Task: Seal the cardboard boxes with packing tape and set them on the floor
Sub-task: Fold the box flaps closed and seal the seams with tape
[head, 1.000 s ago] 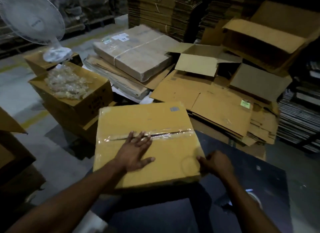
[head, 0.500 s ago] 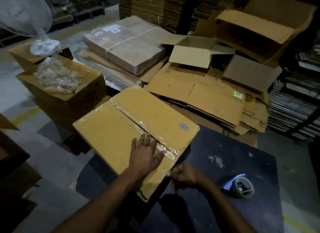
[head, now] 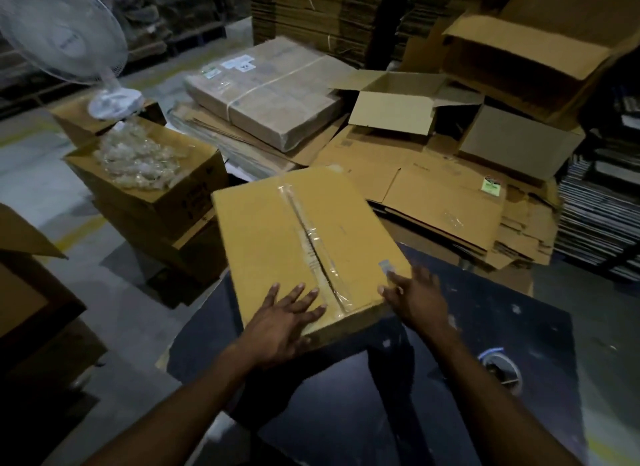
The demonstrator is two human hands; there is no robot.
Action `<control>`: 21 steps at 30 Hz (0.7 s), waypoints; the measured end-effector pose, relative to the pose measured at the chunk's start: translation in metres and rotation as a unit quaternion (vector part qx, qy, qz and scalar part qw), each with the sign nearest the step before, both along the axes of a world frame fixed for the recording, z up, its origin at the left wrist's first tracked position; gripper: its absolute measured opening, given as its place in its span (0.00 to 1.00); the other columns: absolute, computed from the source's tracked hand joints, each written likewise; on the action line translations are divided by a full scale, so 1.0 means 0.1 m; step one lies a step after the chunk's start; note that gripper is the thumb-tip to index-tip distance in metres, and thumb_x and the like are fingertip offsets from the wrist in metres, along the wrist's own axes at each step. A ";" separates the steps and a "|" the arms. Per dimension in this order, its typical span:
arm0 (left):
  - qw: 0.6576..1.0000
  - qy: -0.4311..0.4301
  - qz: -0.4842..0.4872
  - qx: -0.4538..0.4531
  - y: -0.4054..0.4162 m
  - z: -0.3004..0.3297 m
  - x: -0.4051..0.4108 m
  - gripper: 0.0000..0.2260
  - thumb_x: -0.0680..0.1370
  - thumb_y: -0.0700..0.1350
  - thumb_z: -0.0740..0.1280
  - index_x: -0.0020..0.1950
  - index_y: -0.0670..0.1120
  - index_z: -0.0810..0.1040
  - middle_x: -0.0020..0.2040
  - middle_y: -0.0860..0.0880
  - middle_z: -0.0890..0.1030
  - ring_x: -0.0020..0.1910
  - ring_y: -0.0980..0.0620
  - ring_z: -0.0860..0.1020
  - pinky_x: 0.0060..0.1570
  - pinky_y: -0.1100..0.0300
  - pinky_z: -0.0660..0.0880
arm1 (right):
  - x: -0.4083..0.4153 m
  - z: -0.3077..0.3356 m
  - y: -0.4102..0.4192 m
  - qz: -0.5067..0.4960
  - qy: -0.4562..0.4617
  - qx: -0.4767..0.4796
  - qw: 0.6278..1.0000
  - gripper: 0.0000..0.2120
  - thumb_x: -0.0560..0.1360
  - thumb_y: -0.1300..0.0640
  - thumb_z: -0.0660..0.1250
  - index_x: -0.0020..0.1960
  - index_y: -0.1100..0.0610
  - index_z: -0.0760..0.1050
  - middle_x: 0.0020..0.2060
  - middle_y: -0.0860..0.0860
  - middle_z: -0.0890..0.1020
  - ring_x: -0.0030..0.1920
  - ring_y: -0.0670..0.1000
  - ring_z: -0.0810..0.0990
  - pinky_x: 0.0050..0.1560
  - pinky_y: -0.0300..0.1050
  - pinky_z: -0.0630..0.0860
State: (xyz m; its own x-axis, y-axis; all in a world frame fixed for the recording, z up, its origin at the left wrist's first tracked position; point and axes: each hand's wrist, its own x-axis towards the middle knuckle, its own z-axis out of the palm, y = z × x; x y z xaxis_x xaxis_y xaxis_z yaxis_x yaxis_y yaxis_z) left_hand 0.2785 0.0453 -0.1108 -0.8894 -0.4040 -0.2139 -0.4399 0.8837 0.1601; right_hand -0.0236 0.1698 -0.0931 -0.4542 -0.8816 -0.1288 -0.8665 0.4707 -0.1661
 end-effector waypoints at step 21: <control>0.984 0.163 0.018 -0.064 0.57 -0.32 -0.65 0.31 0.80 0.56 0.59 0.82 0.46 0.64 0.83 0.40 0.61 0.82 0.40 0.57 0.76 0.35 0.53 | -0.73 -0.23 1.60 -0.135 -0.079 0.102 0.982 0.29 0.73 0.58 0.70 0.73 0.46 0.72 0.71 0.54 0.75 0.66 0.62 0.75 0.58 0.53 0.77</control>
